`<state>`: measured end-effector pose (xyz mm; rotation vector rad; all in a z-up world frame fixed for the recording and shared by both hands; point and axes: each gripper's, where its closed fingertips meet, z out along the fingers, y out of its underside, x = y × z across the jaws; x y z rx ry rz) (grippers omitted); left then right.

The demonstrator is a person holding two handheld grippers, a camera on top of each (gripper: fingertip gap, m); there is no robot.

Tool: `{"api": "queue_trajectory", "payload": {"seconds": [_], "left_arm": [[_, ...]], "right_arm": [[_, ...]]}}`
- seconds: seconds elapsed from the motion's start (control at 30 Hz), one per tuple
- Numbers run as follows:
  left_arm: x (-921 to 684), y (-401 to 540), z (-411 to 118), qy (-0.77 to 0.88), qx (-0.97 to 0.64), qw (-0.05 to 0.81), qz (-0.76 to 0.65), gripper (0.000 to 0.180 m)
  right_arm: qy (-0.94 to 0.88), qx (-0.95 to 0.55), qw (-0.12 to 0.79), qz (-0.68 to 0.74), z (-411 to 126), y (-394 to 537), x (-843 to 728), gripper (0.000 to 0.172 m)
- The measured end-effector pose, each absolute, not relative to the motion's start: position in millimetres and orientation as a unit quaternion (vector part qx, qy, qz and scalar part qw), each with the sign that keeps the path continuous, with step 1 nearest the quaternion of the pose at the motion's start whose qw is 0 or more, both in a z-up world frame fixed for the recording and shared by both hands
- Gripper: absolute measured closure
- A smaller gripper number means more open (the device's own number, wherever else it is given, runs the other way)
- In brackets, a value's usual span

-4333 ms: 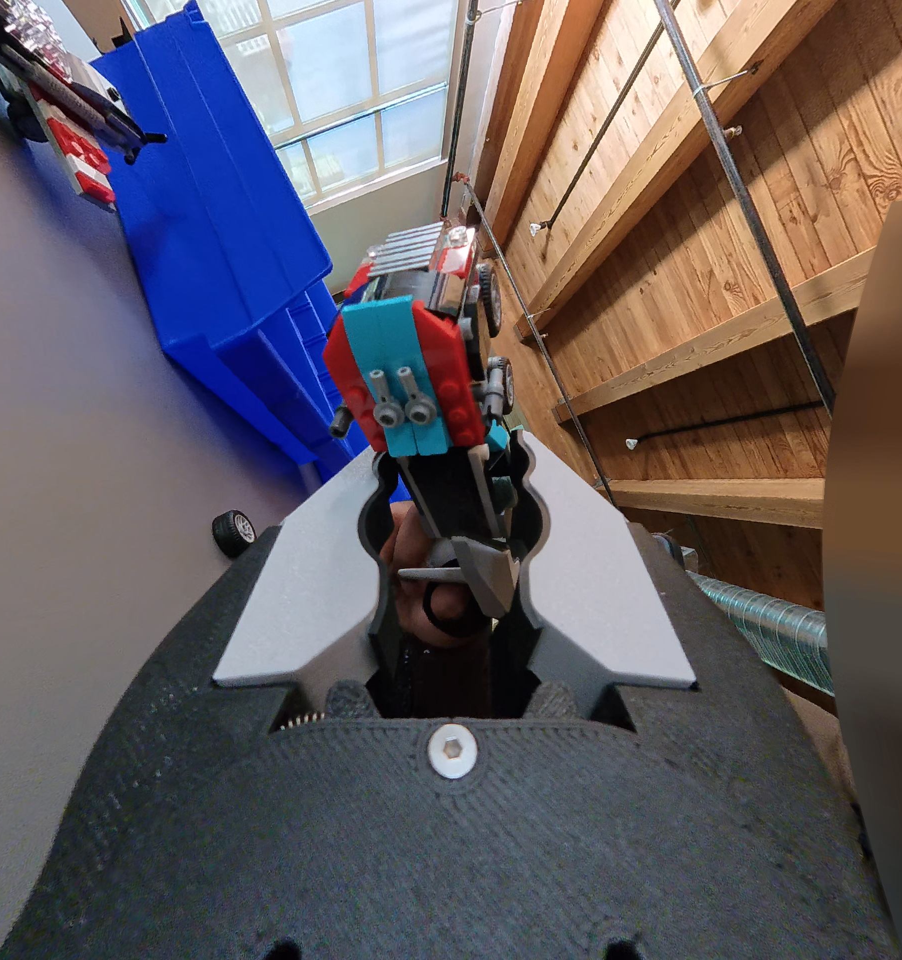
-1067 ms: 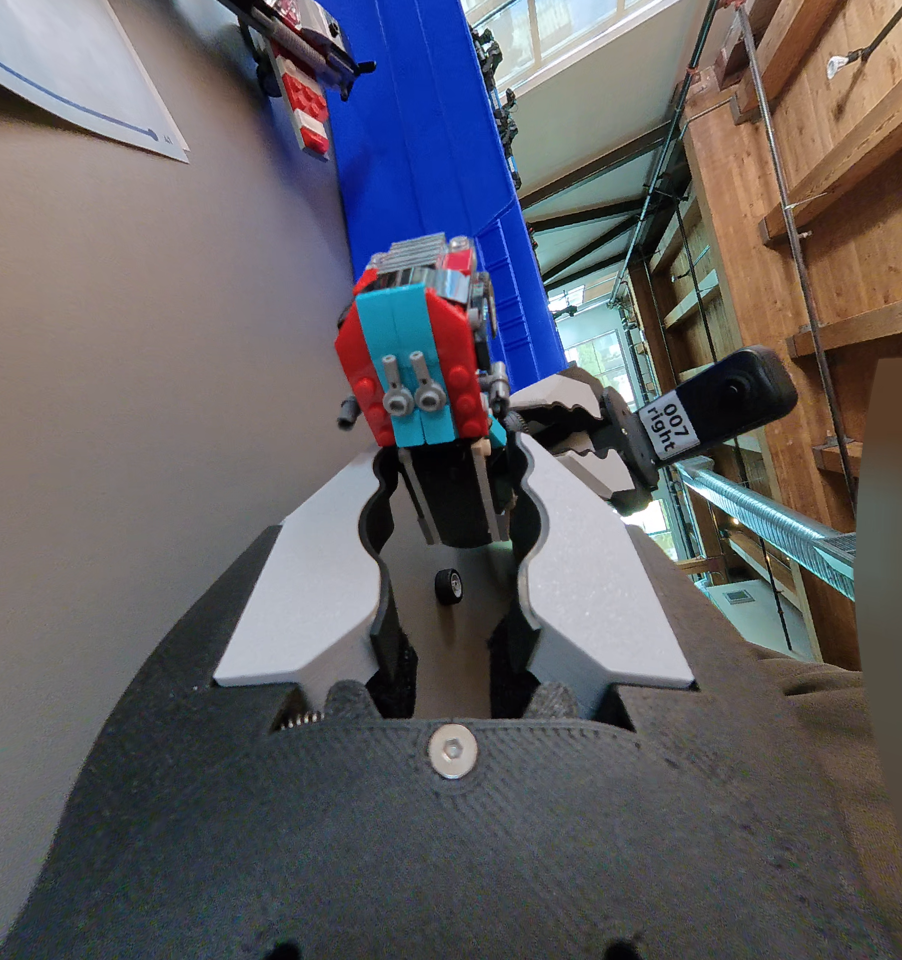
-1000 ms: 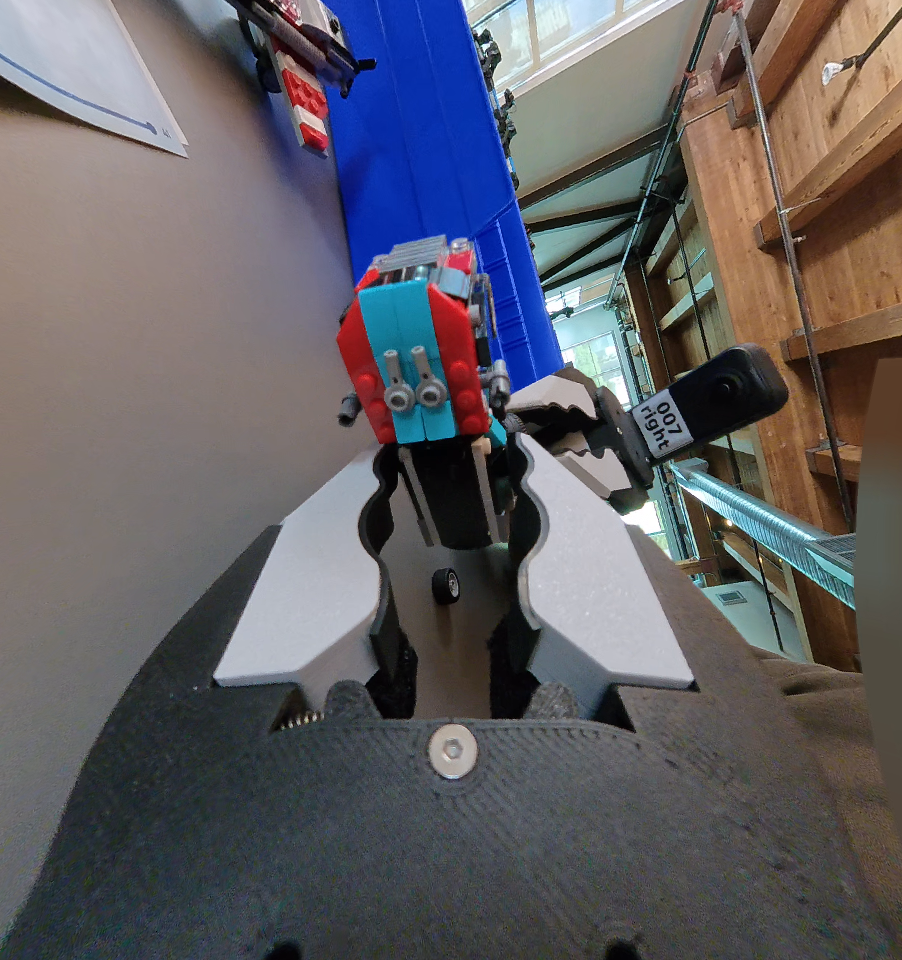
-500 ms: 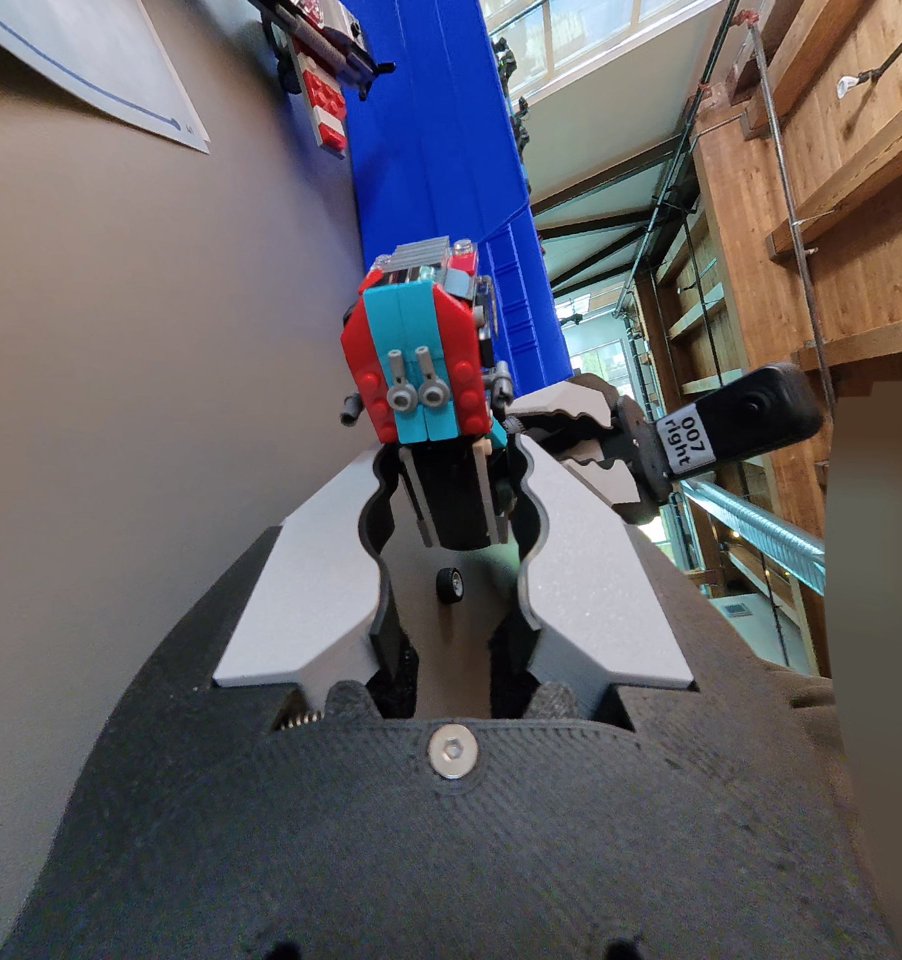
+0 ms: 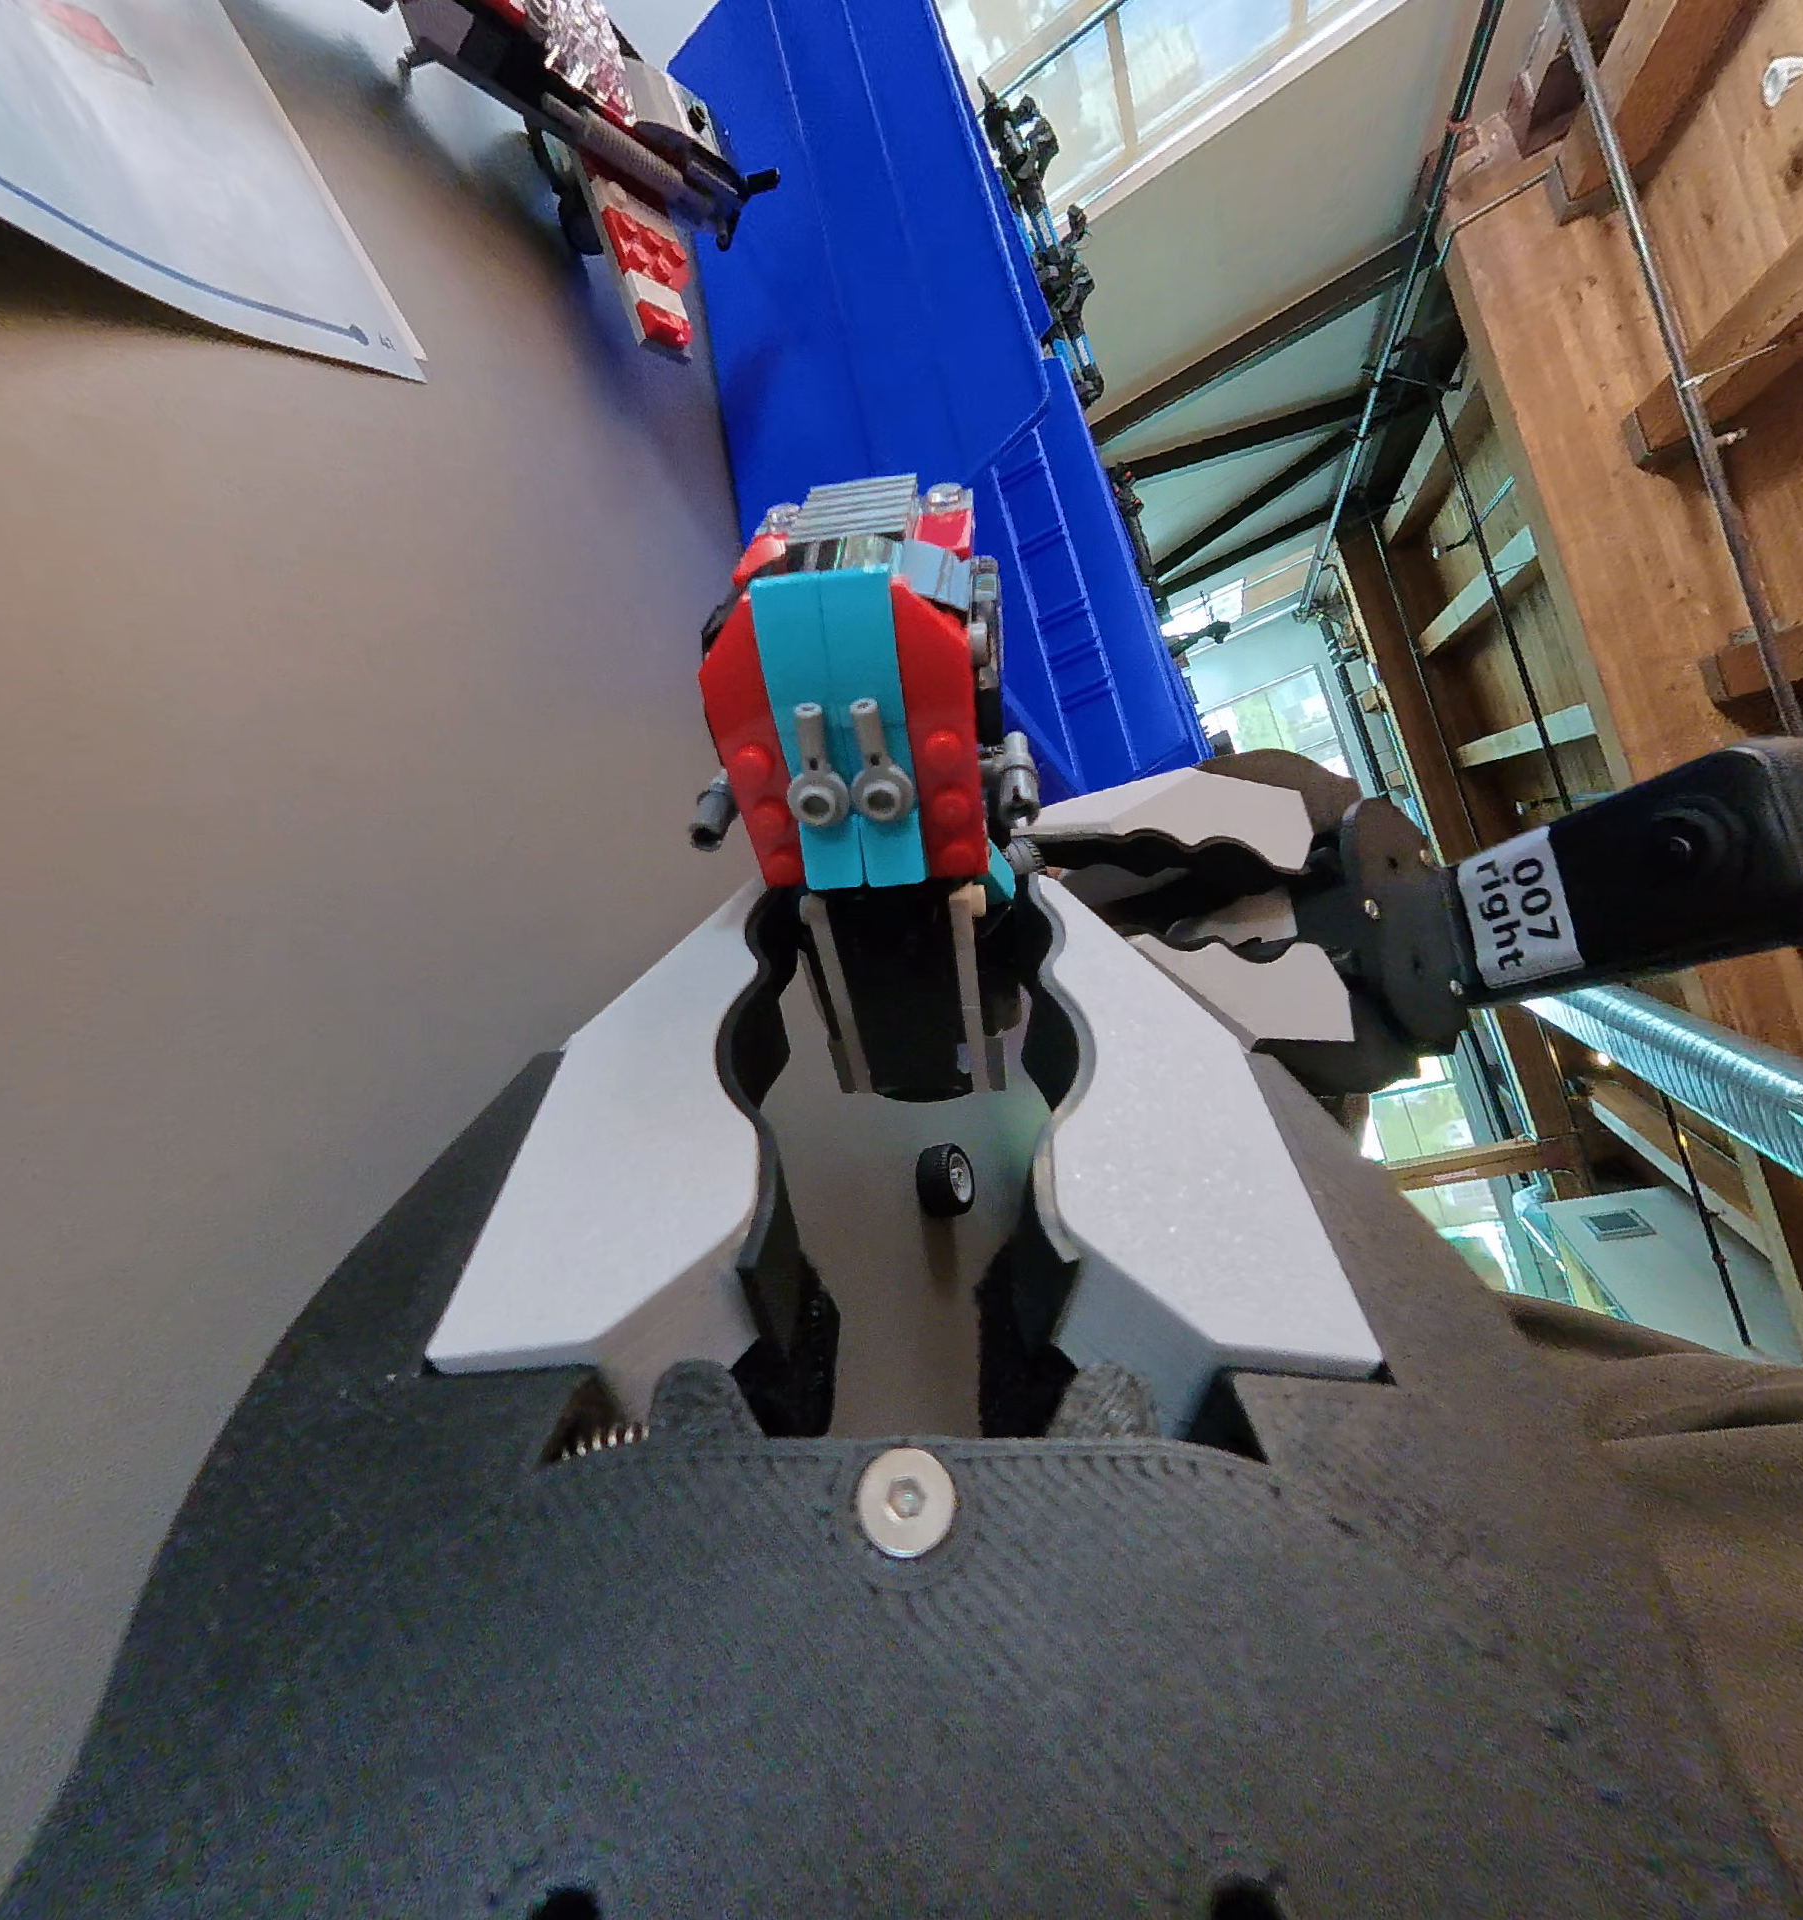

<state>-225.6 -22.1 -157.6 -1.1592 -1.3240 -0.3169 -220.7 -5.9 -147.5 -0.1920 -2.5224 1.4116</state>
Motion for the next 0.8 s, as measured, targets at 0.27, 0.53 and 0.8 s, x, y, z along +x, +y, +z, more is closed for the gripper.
{"api": "queue_trajectory", "payload": {"seconds": [0.27, 0.53, 0.8], "left_arm": [[-224.3, -21.0, -160.5, -0.576, -0.524, 0.617, -0.116, 0.137], [-223.1, -17.9, -162.7, -0.57, -0.546, 0.607, -0.093, 0.137], [-223.4, -16.3, -163.4, -0.568, -0.552, 0.604, -0.089, 0.137]], "right_arm": [[-0.883, -0.035, 0.167, 0.437, -151.7, -4.1, -220.9, 0.151], [-0.903, 0.007, 0.198, 0.38, -155.7, -0.6, -220.0, 0.151], [-0.915, 0.042, 0.218, 0.336, -161.3, -1.4, -220.4, 0.151]]}}
